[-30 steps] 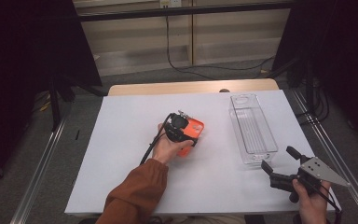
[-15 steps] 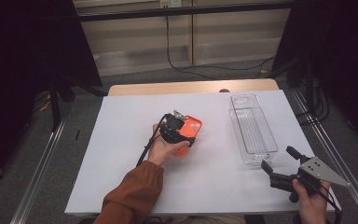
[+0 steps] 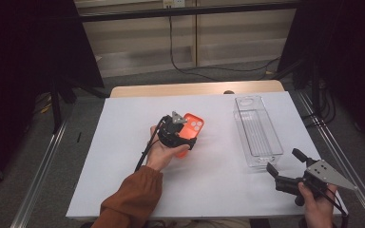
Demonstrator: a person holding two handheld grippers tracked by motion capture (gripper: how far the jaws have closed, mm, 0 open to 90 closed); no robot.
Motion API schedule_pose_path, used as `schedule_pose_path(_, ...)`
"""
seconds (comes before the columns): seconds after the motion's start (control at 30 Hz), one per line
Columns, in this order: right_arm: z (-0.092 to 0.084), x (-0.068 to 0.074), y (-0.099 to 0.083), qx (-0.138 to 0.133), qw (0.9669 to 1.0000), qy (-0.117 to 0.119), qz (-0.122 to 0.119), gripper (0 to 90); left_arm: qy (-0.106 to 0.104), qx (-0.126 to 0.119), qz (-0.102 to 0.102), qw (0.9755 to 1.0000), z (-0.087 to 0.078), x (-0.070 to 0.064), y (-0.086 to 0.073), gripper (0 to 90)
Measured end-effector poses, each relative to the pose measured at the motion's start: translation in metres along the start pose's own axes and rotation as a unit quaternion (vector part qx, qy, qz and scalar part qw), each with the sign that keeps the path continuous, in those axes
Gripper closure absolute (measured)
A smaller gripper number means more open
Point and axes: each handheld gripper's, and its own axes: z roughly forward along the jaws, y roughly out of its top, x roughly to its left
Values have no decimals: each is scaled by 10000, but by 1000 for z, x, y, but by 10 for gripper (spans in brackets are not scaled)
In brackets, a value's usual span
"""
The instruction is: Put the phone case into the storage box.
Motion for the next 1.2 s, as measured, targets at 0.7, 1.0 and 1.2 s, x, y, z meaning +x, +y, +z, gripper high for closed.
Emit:
schedule_pose_path(0.7, 4, 2, 4, -79, 9999, 137, -11, 0, 111, -666, 277, 9973, -27, -16, -12, 145)
schedule_pose_path(1.0, 7, 7, 10, -186, 9996, 204, -86, 0, 290, -908, 140, 9953, -47, -11, -21, 145)
schedule_pose_path(1.2, 10, 12, 13, -164, 9991, 340, -200, 0, 266, -974, 94, 9948, -53, -10, -30, 145)
